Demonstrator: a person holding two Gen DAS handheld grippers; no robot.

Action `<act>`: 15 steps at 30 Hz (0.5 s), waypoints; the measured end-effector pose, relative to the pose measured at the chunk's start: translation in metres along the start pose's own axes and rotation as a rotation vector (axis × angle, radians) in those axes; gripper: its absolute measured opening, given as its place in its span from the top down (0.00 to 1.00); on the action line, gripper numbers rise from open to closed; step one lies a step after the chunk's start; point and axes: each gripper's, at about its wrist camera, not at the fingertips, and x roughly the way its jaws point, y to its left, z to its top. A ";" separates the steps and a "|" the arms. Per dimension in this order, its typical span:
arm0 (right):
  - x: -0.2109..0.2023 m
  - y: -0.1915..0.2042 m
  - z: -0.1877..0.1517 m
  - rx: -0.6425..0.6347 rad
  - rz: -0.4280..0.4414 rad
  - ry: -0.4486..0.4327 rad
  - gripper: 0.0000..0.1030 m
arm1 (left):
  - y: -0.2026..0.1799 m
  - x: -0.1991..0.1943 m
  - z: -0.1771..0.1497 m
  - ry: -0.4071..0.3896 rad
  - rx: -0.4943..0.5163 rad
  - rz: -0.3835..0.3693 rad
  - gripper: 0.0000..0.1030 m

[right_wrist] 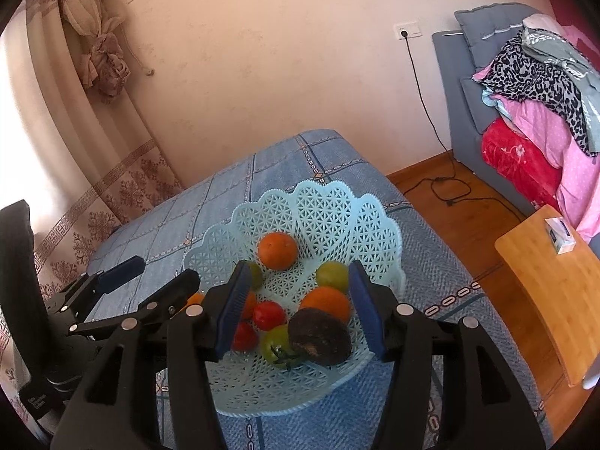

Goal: Organize fruits

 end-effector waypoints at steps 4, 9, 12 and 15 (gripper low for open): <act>-0.002 -0.003 0.002 0.009 -0.010 -0.003 0.46 | 0.001 -0.001 -0.002 0.007 0.014 0.059 0.20; -0.006 -0.001 0.002 0.009 -0.019 -0.003 0.33 | 0.003 -0.004 -0.006 0.017 0.031 0.107 0.19; -0.008 0.002 0.002 -0.005 -0.025 0.001 0.23 | 0.004 -0.008 -0.007 0.008 0.040 0.135 0.10; -0.012 0.007 0.003 -0.034 -0.043 -0.010 0.19 | 0.004 -0.015 -0.009 -0.015 0.053 0.170 0.09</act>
